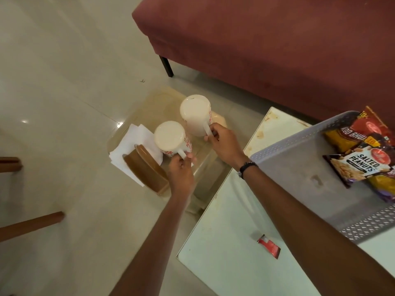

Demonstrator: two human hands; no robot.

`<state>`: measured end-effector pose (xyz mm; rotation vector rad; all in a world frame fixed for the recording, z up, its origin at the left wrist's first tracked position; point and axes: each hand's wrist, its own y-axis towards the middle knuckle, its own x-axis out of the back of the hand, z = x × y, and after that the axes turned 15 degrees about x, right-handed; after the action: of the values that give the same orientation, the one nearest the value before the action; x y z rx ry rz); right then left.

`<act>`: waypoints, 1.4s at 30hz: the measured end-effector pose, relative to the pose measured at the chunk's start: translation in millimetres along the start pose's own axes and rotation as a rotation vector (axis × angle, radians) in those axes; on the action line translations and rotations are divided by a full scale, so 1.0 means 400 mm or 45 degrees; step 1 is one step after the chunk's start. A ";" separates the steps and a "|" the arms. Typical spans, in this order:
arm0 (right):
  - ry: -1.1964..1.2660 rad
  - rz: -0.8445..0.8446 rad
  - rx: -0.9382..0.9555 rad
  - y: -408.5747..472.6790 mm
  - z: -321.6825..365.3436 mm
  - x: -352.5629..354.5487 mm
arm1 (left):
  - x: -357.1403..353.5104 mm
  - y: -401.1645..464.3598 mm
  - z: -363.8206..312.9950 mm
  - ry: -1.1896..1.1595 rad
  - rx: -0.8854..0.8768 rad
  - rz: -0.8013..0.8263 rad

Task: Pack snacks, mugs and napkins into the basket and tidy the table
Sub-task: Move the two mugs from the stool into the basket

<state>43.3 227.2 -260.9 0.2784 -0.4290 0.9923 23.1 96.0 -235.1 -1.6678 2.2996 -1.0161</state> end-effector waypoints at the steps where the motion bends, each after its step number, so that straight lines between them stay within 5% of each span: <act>1: 0.012 0.002 0.016 -0.002 -0.002 -0.001 | 0.002 0.007 0.006 0.006 -0.038 -0.005; 10: 0.170 -0.226 0.076 -0.113 0.043 0.050 | 0.010 -0.021 -0.008 0.218 -0.226 -0.049; 20: 0.121 -0.992 -0.241 -0.429 0.051 0.251 | -0.130 -0.171 -0.093 0.706 -0.669 0.640; 25: 0.084 -1.265 -0.511 -0.542 -0.027 0.250 | -0.282 -0.224 -0.061 0.860 -0.680 0.888; 36: -0.047 -1.355 -0.716 -0.552 -0.153 0.176 | -0.436 -0.178 0.025 1.159 -0.691 0.992; 42: -0.018 -1.335 -0.734 -0.534 -0.160 0.169 | -0.448 -0.161 0.044 1.331 -0.758 0.873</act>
<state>271.7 192.5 -292.6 -0.0354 -0.4777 -0.1732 151.4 235.6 -260.9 -0.1639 3.6815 -1.2358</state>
